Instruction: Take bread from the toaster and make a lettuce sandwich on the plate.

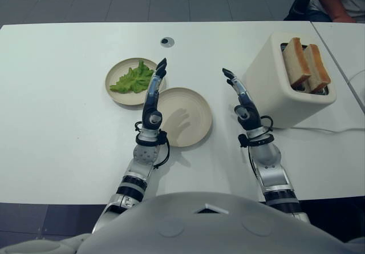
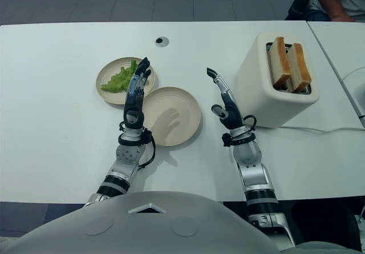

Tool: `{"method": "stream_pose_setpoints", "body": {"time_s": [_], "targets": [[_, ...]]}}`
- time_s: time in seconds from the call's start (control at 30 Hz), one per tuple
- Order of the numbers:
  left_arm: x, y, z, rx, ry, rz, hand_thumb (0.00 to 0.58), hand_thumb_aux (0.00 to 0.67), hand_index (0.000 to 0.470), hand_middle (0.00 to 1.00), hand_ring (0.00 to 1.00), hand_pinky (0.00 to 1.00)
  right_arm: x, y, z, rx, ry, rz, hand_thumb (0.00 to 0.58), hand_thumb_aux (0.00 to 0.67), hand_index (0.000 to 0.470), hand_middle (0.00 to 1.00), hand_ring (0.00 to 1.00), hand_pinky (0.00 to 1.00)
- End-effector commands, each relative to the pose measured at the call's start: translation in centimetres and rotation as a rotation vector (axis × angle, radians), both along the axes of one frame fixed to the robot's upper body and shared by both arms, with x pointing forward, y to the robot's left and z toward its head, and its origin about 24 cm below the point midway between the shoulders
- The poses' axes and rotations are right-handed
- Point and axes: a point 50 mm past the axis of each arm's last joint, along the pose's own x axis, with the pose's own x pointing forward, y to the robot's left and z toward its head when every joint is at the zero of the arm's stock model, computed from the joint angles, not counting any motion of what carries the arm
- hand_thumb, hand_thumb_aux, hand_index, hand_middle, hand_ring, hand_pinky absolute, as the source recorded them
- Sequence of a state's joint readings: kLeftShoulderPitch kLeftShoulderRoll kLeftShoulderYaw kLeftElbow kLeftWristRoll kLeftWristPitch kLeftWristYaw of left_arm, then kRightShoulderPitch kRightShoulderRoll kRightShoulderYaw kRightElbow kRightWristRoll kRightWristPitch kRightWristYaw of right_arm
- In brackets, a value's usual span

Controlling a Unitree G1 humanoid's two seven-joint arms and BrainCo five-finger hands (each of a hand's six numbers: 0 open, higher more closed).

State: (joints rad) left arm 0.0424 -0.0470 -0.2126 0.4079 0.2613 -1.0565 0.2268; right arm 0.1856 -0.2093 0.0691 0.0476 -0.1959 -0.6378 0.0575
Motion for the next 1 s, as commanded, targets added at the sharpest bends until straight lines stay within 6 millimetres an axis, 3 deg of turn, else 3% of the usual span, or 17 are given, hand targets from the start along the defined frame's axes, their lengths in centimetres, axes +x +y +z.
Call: {"method": "stream_pose_setpoints", "body": {"time_s": [0.03,0.2,0.27,0.3,0.37,0.43,0.5,0.6,0.73,0.9,0.93,0.97,1.0], "targets": [[0.1,-0.4,-0.1,-0.016,0.018,0.002,0.000,0.000,0.000,0.00,0.00,0.00,0.1,0.0,-0.6,0.005,0.042,0.013,0.000,0.000,0.000,0.00,0.00,0.00],[0.2,-0.3,0.0,-0.005,0.009,0.009,0.000,0.000,0.000,0.00,0.00,0.00,0.3,0.0,-0.5,0.002,0.023,0.008,0.000,0.000,0.000,0.00,0.00,0.00],[0.3,-0.3,0.1,-0.002,0.005,0.010,0.000,0.000,0.000,0.00,0.00,0.00,0.2,-1.1,2.8,-0.004,-0.155,-0.047,0.000,0.000,0.000,0.00,0.00,0.00],[0.3,-0.3,0.0,0.000,0.005,0.010,0.000,0.000,0.000,0.00,0.00,0.00,0.1,-2.2,5.2,-0.011,-0.279,-0.112,0.000,0.000,0.000,0.00,0.00,0.00],[0.3,-0.2,-0.1,0.000,0.009,0.017,0.000,0.000,0.000,0.00,0.00,0.00,-0.5,-7.0,10.7,-0.106,-0.525,-0.368,0.000,0.000,0.000,0.00,0.00,0.00],[0.3,-0.3,-0.2,-0.001,0.012,0.023,0.000,0.000,0.000,0.00,0.00,0.00,-1.0,-11.8,12.9,-0.285,-0.552,-0.634,0.000,0.000,0.000,0.00,0.00,0.00],[0.3,-0.4,-0.2,-0.001,0.014,0.022,0.000,0.000,0.000,0.00,0.00,0.00,-0.9,-14.7,12.0,-0.474,-0.420,-0.793,0.000,0.000,0.000,0.00,0.00,0.00],[0.3,-0.4,-0.2,0.003,0.012,0.019,0.000,0.000,0.000,0.00,0.00,0.00,-0.8,-16.6,9.4,-0.629,-0.245,-0.879,0.000,0.000,0.000,0.00,0.00,0.00],[0.2,-0.2,-0.1,0.006,0.007,0.025,0.000,0.000,0.000,0.00,0.00,0.00,-0.7,-17.0,6.6,-0.728,-0.084,-0.866,0.000,0.000,0.000,0.00,0.00,0.00],[0.2,-0.1,-0.1,0.011,0.002,0.025,0.000,0.000,0.000,0.00,0.00,0.00,-0.3,-16.4,5.4,-0.818,-0.009,-0.803,0.000,0.000,0.000,0.00,0.00,0.00],[0.2,-0.1,0.0,0.012,0.001,0.026,0.000,0.000,0.000,0.00,0.00,0.00,-0.3,-16.2,5.2,-0.830,0.003,-0.787,0.108,0.066,0.046,0.00,0.00,0.00],[0.2,-0.1,0.0,0.012,0.000,0.027,0.000,0.000,0.000,0.00,0.00,0.00,-0.3,-16.1,5.0,-0.835,0.013,-0.776,0.512,0.441,0.310,0.15,0.15,0.15],[0.2,-0.1,0.0,0.013,-0.002,0.027,0.000,0.000,0.000,0.00,0.00,0.00,-0.4,-16.0,5.0,-0.834,0.018,-0.772,0.580,0.670,0.470,0.93,0.93,0.93]]}}
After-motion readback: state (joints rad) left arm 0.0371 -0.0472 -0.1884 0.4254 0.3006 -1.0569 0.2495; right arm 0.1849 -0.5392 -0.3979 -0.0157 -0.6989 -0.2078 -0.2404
